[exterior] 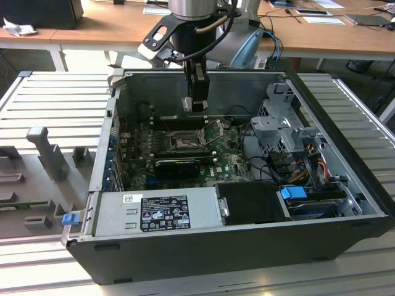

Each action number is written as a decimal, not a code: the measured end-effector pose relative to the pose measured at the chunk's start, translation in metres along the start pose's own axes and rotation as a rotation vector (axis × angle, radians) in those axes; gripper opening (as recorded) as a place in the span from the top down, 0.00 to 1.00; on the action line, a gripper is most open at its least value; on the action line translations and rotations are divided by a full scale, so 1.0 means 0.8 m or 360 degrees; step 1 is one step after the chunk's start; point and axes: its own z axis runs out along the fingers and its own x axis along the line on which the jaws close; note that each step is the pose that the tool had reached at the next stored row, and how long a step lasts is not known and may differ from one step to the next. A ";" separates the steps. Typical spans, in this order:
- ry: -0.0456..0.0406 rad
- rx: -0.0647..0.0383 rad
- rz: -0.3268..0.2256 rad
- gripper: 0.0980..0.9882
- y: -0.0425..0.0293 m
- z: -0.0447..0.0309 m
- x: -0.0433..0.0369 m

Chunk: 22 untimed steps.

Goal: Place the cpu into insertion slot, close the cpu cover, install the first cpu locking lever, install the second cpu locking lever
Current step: 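Place the cpu into insertion slot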

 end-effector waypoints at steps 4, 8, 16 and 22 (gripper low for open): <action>-0.0003 -0.0001 0.0033 0.52 -0.0001 0.0010 0.000; -0.0006 -0.0001 0.0071 0.52 -0.0004 0.0041 0.000; -0.0009 -0.0002 0.0102 0.52 -0.0014 0.0151 0.000; -0.0012 -0.0002 0.0131 0.52 -0.0022 0.0241 0.000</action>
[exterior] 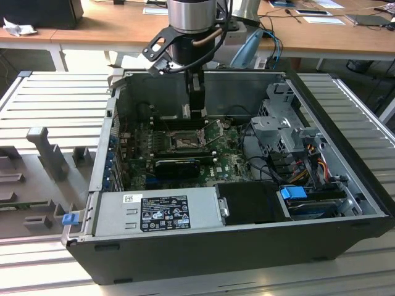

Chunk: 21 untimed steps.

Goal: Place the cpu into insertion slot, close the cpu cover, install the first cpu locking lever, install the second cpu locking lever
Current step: 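Place the cpu into insertion slot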

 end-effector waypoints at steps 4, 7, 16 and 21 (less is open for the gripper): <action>-0.0002 0.0000 0.0018 0.52 -0.0003 0.0037 0.000; -0.0003 -0.0001 0.0029 0.52 -0.0006 0.0063 0.000; -0.0005 -0.0001 0.0055 0.52 -0.0012 0.0133 0.000; -0.0002 0.0000 0.0017 0.52 -0.0018 0.0195 0.000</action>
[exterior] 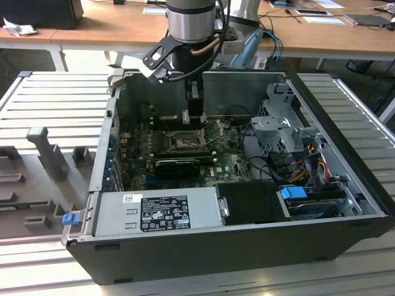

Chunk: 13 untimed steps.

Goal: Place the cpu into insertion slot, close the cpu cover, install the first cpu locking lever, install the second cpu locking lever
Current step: 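Place the cpu into insertion slot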

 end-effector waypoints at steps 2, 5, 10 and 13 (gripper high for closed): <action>0.0000 0.0000 -0.0003 0.52 -0.0001 0.0014 0.000; 0.0000 0.0000 -0.0005 0.52 -0.0004 0.0049 0.000; 0.0002 0.0001 -0.0005 0.52 -0.0009 0.0099 0.000; 0.0002 0.0001 -0.0005 0.52 -0.0010 0.0115 0.000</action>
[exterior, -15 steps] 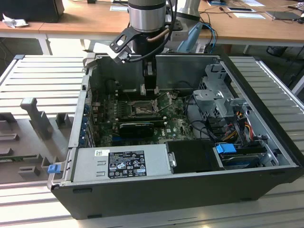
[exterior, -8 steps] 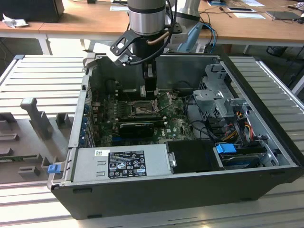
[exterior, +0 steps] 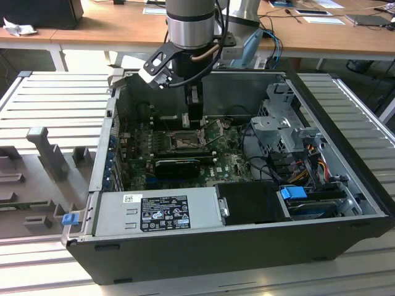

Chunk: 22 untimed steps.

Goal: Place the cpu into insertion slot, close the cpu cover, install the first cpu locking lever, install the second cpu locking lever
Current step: 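Place the cpu into insertion slot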

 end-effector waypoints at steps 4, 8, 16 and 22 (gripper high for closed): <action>0.0000 0.0000 0.0000 0.52 -0.0003 0.0031 0.000; 0.0000 0.0000 0.0000 0.52 -0.0006 0.0067 0.000; 0.0000 0.0000 0.0000 0.52 -0.0013 0.0143 0.000; 0.0005 0.0000 0.0000 0.52 -0.0020 0.0223 0.000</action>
